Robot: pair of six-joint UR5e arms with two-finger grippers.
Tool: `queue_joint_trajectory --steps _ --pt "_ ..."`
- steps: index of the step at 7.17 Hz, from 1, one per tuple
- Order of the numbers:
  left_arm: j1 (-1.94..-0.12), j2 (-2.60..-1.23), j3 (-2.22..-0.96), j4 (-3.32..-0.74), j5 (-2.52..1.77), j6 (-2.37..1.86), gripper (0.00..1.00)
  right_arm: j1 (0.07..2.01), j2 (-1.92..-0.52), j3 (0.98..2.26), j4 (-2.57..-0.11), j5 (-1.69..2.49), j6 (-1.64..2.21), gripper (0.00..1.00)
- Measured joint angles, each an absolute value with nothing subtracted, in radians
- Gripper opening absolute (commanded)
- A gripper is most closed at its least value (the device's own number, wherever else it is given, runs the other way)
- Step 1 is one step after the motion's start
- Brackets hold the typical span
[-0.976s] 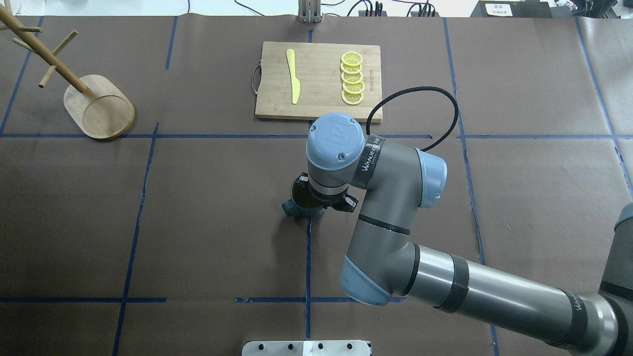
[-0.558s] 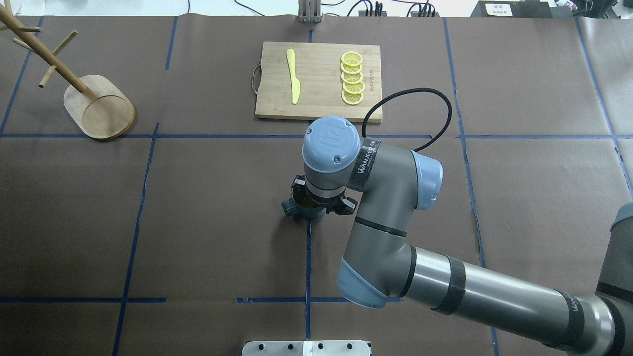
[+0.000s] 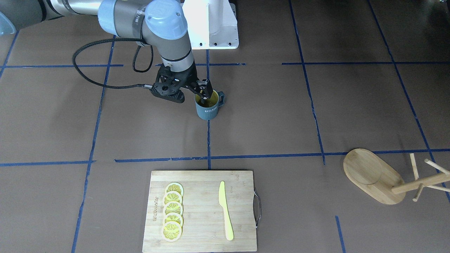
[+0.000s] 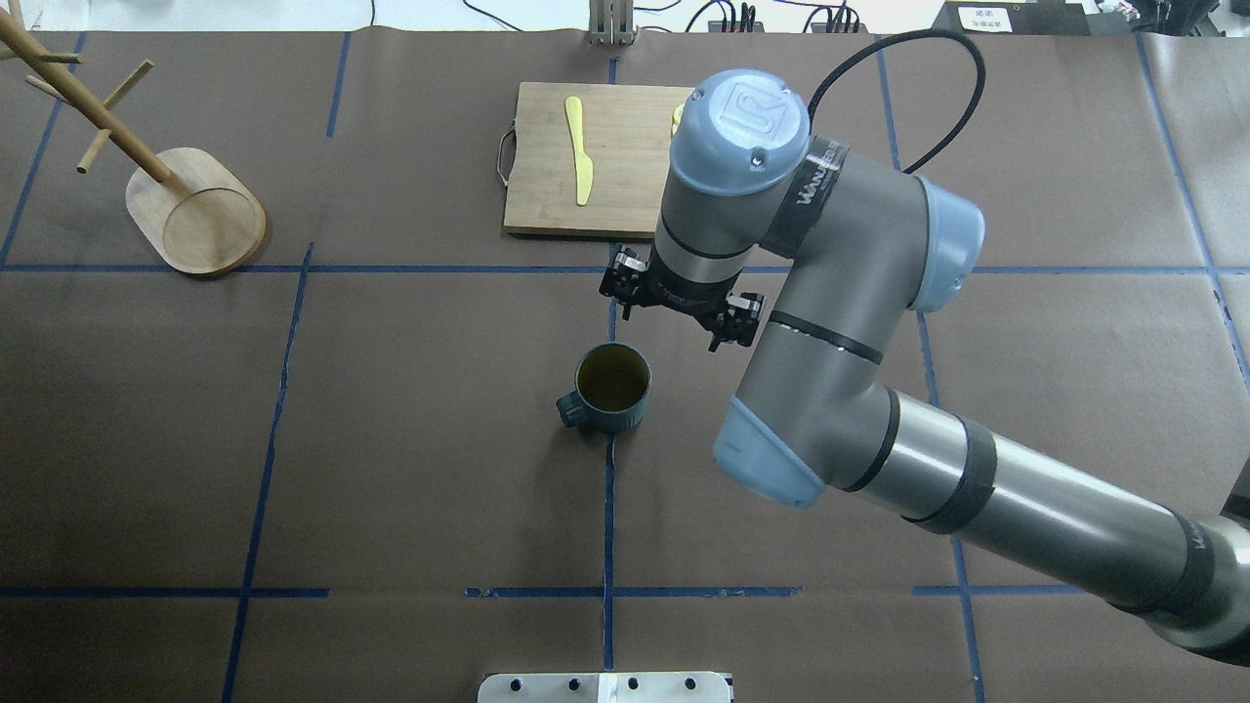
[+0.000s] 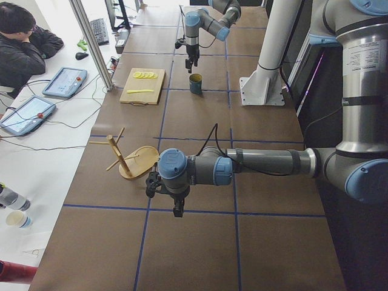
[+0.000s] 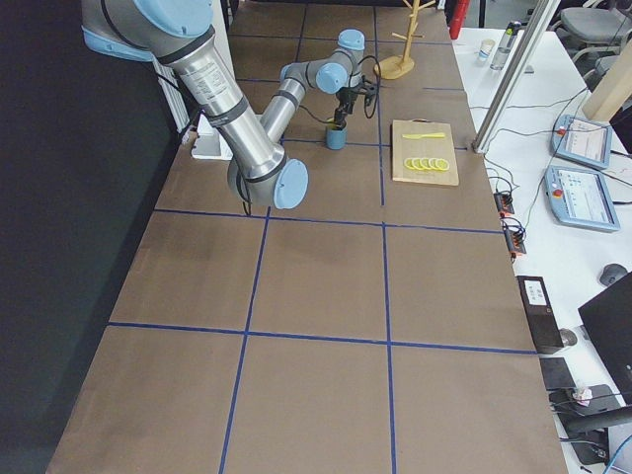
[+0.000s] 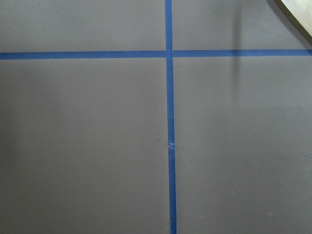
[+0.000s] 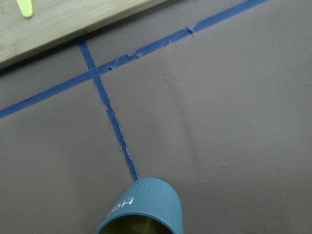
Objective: Hang cup on storage rack
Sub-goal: 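Release the mug and withdraw the right gripper away from it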
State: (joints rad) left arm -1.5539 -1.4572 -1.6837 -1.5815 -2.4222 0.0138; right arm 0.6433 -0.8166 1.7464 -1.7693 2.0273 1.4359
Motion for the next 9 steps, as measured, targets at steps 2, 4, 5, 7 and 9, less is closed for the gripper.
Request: queue_joint_trajectory --steps 2,4,5,7,9 --pt "-1.550 -1.473 -1.692 -1.587 -2.423 0.012 1.00 0.799 -0.908 1.833 -1.846 2.135 1.156 1.00" --pt "-1.543 -1.511 -1.695 -1.649 -2.419 0.004 1.00 0.985 -1.045 1.852 -1.857 2.236 0.797 1.00" --pt "-1.541 -1.522 -1.690 -1.688 -2.420 0.003 1.00 1.074 -1.121 1.847 -1.858 2.254 0.605 1.00" --pt "-1.538 -1.542 -1.687 -1.726 -2.455 0.006 1.00 1.241 -1.254 1.795 -1.854 2.295 0.233 1.00" --pt "-1.536 -1.542 -1.687 -1.748 -2.470 0.013 1.00 1.385 -1.375 1.736 -1.848 2.338 -0.066 1.00"
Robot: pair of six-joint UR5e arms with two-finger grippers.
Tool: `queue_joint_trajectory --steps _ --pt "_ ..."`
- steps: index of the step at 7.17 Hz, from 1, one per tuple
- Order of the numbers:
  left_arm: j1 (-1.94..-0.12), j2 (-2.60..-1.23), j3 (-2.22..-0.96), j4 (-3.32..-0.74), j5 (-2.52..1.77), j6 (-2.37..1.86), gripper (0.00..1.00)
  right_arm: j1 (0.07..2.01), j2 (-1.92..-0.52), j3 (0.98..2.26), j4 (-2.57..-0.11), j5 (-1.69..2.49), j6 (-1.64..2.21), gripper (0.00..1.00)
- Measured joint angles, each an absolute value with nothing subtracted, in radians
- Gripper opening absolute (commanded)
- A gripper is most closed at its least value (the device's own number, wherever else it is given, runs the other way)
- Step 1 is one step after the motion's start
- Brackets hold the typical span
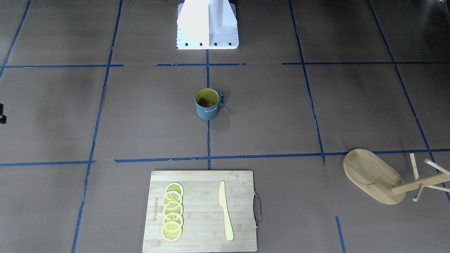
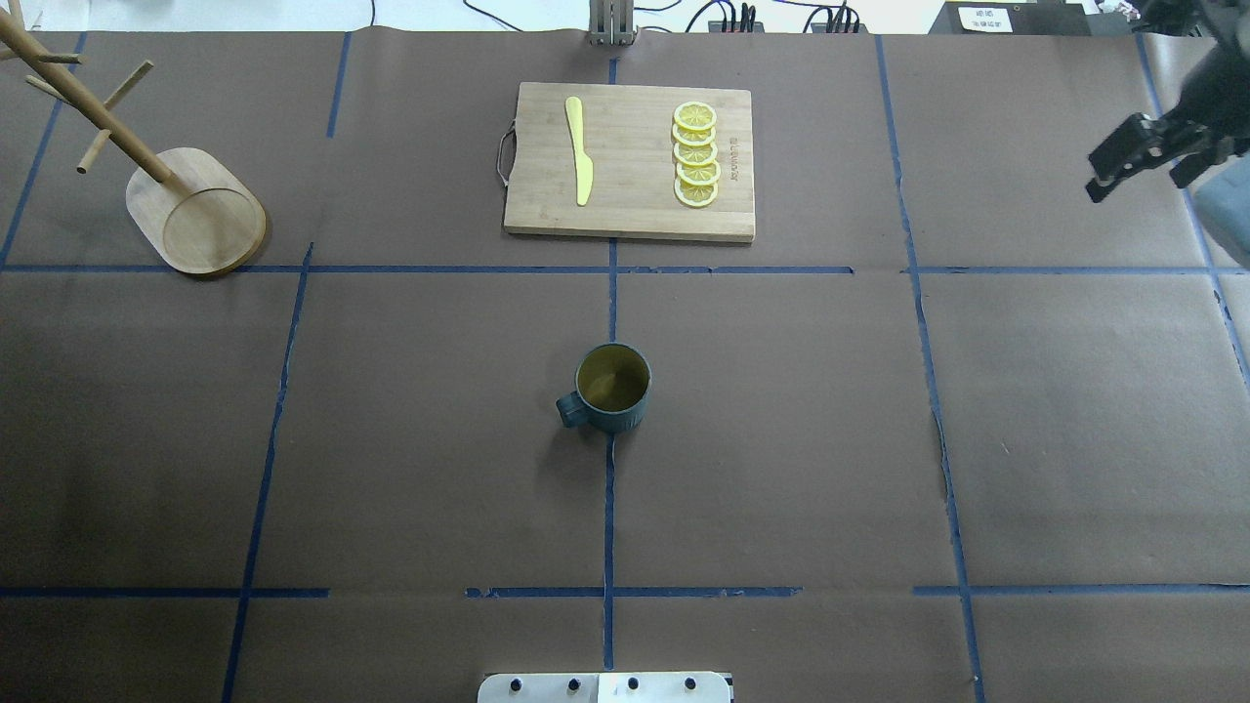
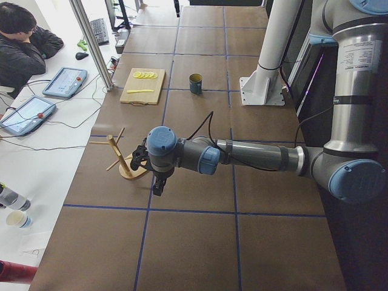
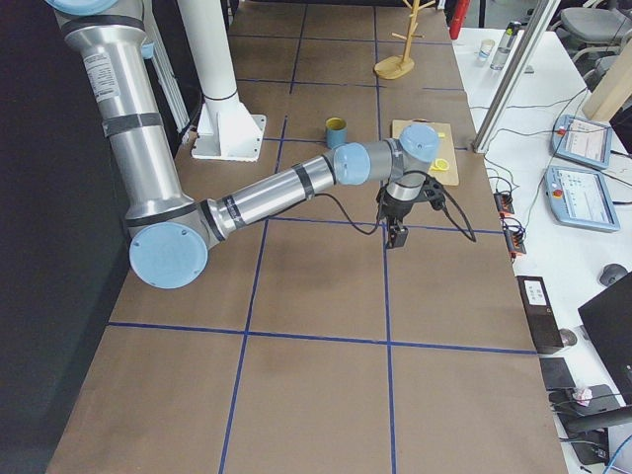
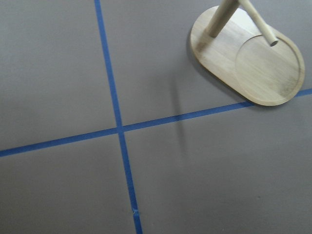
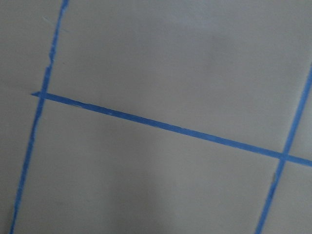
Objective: Hang cup on storage rack
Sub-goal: 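Release the mug and withdraw the right gripper away from it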
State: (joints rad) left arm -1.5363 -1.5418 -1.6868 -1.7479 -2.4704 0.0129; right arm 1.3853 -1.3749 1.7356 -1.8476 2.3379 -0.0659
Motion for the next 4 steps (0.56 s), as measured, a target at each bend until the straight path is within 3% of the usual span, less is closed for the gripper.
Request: queue_joint_trajectory --steps 4 --pt "-1.397 -1.547 -1.709 -2.063 -2.472 -0.015 1.00 1.555 -1.614 1.747 -1.772 2.322 -0.220 1.00"
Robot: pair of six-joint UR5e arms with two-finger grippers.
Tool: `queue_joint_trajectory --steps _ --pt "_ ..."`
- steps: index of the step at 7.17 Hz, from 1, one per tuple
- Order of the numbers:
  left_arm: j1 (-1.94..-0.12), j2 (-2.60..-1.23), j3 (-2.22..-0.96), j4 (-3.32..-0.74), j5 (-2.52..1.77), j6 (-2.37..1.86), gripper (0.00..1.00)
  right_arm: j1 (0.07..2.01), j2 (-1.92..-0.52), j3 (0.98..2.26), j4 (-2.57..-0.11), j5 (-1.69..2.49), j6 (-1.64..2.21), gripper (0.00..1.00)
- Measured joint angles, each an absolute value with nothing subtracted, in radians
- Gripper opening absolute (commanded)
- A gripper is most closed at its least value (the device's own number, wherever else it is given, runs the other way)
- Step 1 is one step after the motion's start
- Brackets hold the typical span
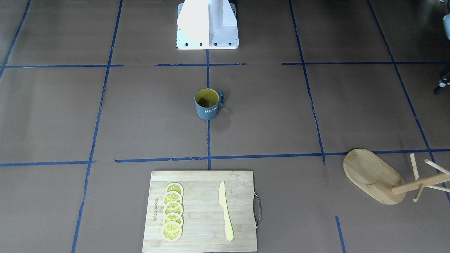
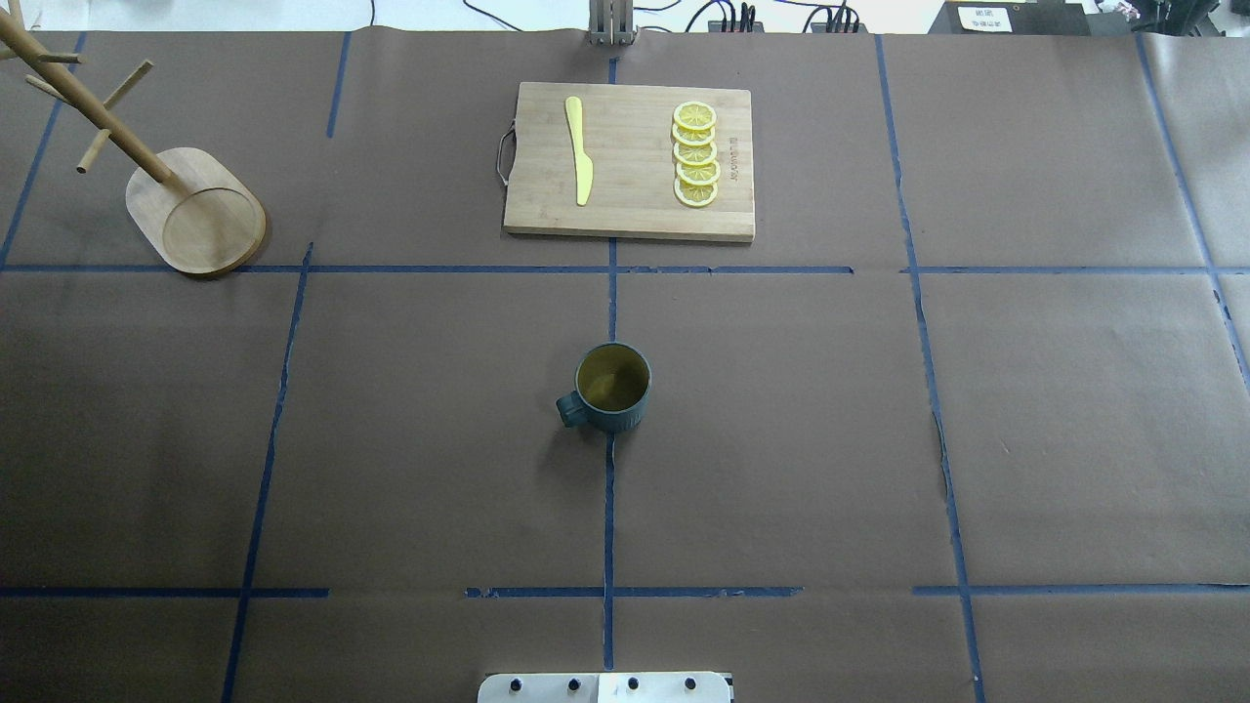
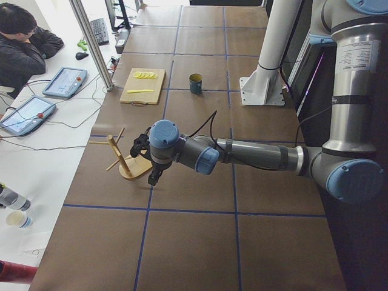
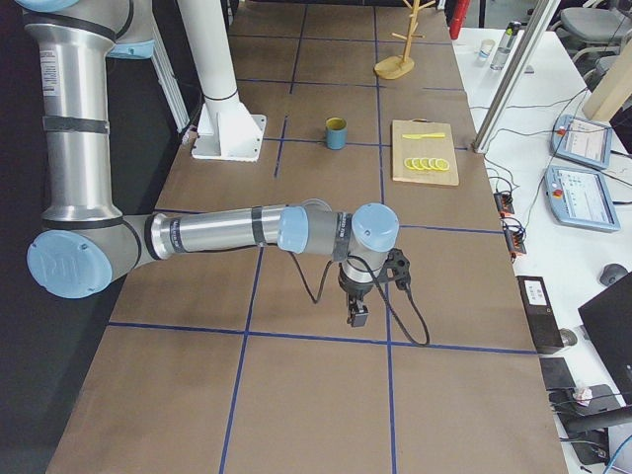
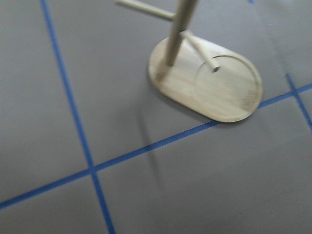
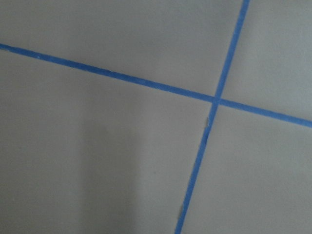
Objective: Hang cup on storage rack
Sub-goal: 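Move the left gripper from near the rack toward the teal mug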
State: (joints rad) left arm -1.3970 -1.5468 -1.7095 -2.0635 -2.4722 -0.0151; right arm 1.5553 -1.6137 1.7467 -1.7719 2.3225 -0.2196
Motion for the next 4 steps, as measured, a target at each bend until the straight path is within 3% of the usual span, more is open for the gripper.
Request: queue_joint_trajectory --steps 4 --pt "-1.021 -1.606 -1.746 -2.501 -2.293 -0.379 1.00 1.561 -1.641 1.762 -1.721 2.307 -0.137 1.00"
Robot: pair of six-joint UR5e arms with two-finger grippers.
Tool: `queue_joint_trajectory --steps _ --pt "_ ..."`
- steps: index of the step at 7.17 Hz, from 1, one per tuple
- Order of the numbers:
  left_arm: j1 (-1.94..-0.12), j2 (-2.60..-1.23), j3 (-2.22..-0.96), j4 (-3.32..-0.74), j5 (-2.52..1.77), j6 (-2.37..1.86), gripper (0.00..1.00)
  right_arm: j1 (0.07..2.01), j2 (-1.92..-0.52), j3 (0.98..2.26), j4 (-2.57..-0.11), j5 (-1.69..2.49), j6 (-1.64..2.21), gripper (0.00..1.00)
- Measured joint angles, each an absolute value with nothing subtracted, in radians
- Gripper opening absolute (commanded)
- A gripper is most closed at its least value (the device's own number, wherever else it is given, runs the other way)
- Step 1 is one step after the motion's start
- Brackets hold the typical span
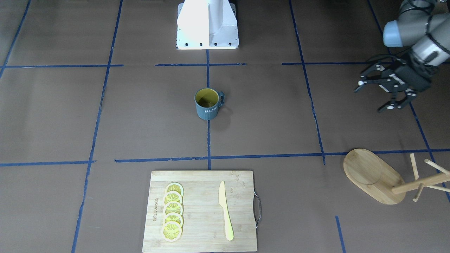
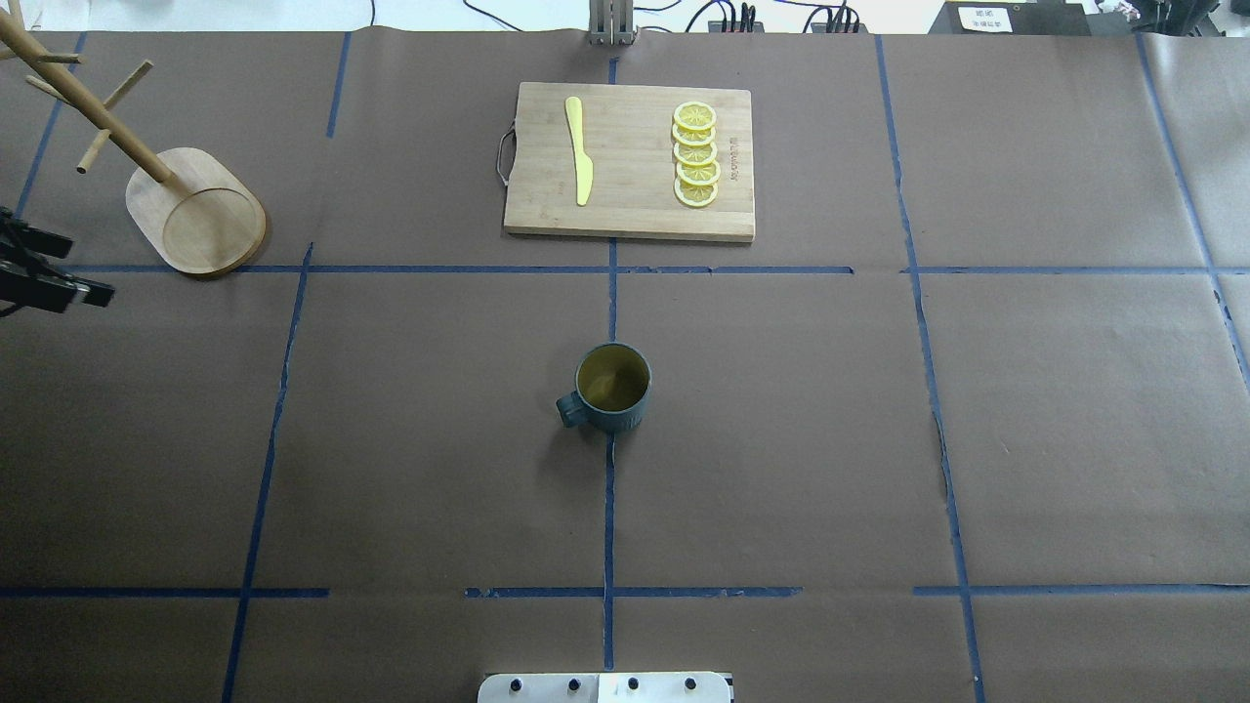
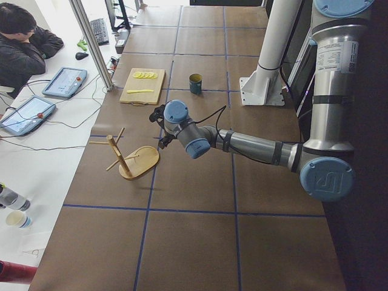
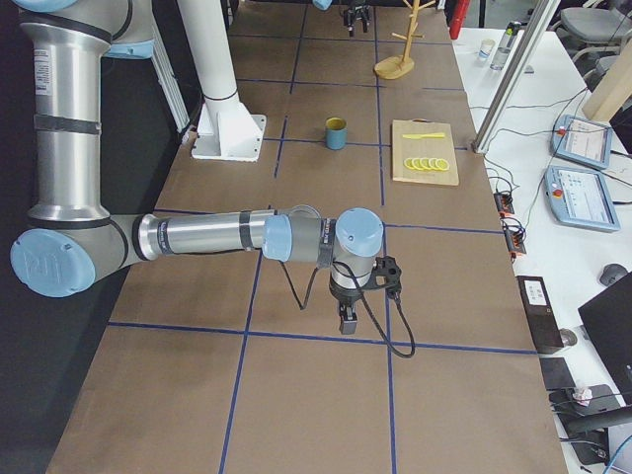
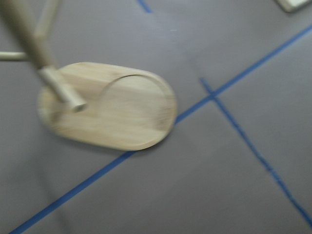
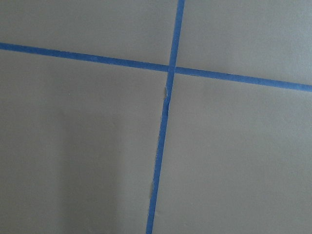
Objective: Hang cup on storage rack
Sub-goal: 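Move the left gripper from near the rack toward the teal mug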
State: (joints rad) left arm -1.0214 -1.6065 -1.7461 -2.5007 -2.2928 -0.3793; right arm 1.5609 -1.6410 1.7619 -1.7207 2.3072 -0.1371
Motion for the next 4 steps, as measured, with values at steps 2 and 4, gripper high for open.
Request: queue_joint_trajectory --steps 2,4 --pt "-0.809 -1.721 -1.728 -2.592 -2.111 -0.429 0.99 1.561 -1.641 1.763 -1.720 2.307 -0.135 1.00" --pt "-0.648 -1.830 -1.676 -2.670 -1.988 -0.427 0.99 1.562 -1.641 1.763 -1.720 2.308 -0.134 1.00"
